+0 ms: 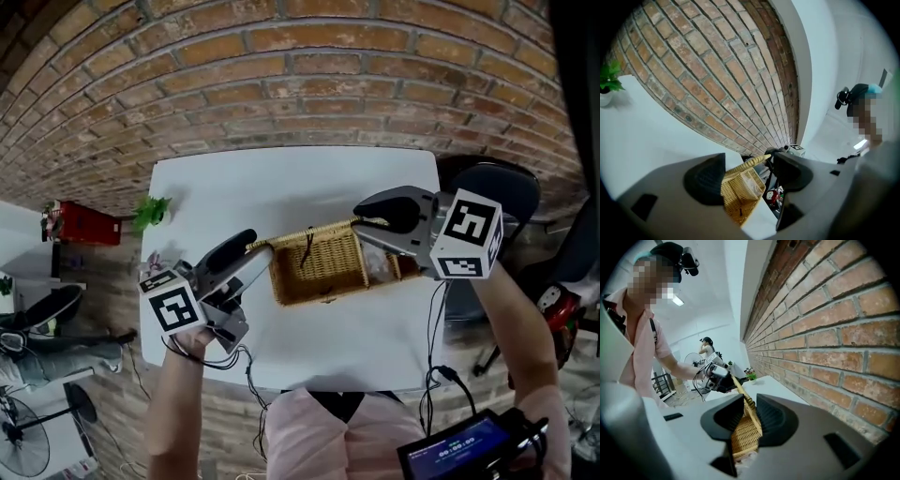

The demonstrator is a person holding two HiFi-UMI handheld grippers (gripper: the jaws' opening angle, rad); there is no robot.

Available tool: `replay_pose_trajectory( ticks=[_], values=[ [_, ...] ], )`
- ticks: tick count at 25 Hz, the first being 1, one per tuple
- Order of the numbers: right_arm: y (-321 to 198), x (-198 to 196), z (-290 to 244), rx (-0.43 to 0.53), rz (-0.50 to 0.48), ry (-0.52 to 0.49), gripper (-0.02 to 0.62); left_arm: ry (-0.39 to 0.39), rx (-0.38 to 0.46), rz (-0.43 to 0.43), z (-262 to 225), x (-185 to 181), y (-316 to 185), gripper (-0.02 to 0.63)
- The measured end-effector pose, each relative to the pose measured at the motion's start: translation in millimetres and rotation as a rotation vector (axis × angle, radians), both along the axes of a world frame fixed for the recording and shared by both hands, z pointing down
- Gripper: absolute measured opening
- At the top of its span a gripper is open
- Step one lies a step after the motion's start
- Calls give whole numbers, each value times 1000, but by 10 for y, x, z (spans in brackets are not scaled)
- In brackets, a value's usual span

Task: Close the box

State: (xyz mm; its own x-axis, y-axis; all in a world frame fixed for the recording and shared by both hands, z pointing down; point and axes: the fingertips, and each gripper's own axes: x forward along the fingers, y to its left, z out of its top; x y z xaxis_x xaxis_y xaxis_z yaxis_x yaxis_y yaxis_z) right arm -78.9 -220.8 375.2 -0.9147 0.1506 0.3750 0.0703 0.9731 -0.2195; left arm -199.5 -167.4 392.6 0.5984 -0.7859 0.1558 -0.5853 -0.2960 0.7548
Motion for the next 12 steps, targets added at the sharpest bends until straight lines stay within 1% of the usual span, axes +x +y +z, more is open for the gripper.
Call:
replay_pose_trajectory(
  ticks=[3,6,10,12],
  values=[
    [95,61,14,47,-14,9,84,-4,9,-24,-13,24,121,313],
    [197,108,39,93,-25,12,87,-18,13,-67,-26,-13,251,312],
    [339,167,85,159,-34,12,92,-63,15,-193,-49,-196,396,311],
    [412,201,122,201,-44,17,94,-60,26,-242,-84,-260,467,311]
  ],
)
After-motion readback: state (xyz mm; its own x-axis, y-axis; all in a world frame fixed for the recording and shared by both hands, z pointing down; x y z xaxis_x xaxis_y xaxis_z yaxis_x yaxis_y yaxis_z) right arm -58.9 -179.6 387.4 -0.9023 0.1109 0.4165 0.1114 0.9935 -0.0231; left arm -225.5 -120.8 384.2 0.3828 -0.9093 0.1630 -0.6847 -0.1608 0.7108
